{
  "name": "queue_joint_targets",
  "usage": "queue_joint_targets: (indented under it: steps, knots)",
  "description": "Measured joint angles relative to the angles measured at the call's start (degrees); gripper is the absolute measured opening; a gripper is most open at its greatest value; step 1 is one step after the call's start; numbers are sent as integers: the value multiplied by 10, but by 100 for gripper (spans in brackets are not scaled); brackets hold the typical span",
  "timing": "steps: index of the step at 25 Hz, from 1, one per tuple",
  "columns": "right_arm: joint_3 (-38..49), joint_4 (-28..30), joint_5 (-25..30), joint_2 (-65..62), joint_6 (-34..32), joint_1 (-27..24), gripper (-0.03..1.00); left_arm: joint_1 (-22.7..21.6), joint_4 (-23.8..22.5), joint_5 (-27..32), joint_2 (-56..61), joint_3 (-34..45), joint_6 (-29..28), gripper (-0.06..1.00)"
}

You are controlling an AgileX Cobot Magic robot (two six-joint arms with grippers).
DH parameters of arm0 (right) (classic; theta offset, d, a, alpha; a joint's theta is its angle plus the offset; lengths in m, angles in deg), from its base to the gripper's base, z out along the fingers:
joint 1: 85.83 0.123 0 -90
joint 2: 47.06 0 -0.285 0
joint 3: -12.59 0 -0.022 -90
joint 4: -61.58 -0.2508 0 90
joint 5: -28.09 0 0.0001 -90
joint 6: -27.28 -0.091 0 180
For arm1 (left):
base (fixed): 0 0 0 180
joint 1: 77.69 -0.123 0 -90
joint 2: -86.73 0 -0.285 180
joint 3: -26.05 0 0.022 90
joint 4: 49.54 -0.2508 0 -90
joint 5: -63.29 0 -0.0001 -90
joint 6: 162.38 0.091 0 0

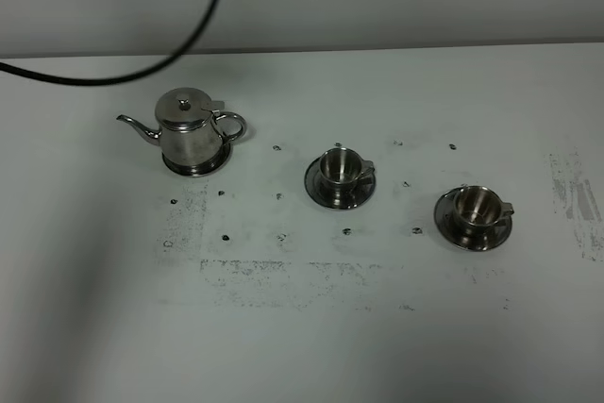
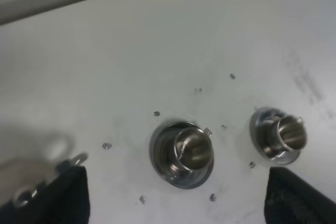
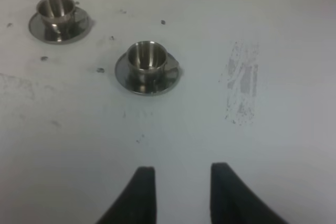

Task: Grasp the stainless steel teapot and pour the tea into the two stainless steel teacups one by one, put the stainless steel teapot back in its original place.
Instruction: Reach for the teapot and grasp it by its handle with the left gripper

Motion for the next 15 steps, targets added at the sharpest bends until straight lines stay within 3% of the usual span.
queue_joint_targets:
  steps: [4, 7, 12, 15]
  knots:
    - [0, 0, 0, 0, 0, 0, 24, 124, -174, -55, -6, 0, -8, 65]
    - [0, 0, 0, 0, 0, 0, 24, 189, -294, -104, -24, 0, -67, 65]
    - [0, -1, 0, 0, -1, 0, 24, 210, -431, -206, -78, 0, -229, 65]
    - [0, -1, 0, 0, -1, 0, 24, 210, -499, -234, -114, 0, -311, 65]
